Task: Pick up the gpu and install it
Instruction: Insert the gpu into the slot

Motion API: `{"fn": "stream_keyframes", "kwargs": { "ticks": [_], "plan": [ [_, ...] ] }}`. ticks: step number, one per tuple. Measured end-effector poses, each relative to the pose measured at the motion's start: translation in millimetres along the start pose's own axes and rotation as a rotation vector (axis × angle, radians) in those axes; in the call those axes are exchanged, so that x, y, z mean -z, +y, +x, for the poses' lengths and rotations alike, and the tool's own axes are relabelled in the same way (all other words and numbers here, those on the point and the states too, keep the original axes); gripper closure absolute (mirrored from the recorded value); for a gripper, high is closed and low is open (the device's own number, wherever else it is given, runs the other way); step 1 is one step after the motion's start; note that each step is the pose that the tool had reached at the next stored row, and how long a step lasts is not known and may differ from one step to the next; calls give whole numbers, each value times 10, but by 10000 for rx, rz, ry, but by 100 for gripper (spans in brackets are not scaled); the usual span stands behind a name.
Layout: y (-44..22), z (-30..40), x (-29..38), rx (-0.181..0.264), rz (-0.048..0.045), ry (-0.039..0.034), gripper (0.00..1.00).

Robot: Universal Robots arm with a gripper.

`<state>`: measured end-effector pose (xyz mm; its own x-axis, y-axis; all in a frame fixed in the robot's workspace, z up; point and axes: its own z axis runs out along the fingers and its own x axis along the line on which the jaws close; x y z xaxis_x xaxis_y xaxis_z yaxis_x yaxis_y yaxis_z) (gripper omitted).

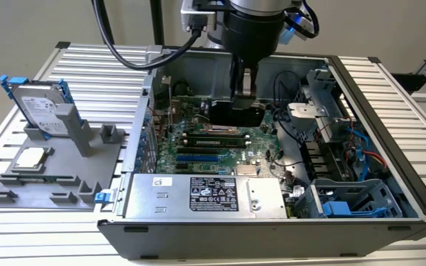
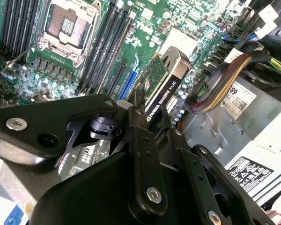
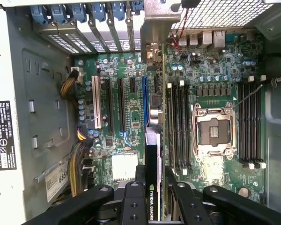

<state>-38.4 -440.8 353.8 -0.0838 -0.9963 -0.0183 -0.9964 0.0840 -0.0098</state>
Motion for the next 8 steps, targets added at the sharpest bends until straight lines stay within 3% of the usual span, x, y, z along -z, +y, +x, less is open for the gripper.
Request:
{"fn": "stream_keyframes", "kwargs": {
  "ticks": [8],
  "plan": [
    [1, 1, -38, -1, 1, 5, 100]
  ]
}}
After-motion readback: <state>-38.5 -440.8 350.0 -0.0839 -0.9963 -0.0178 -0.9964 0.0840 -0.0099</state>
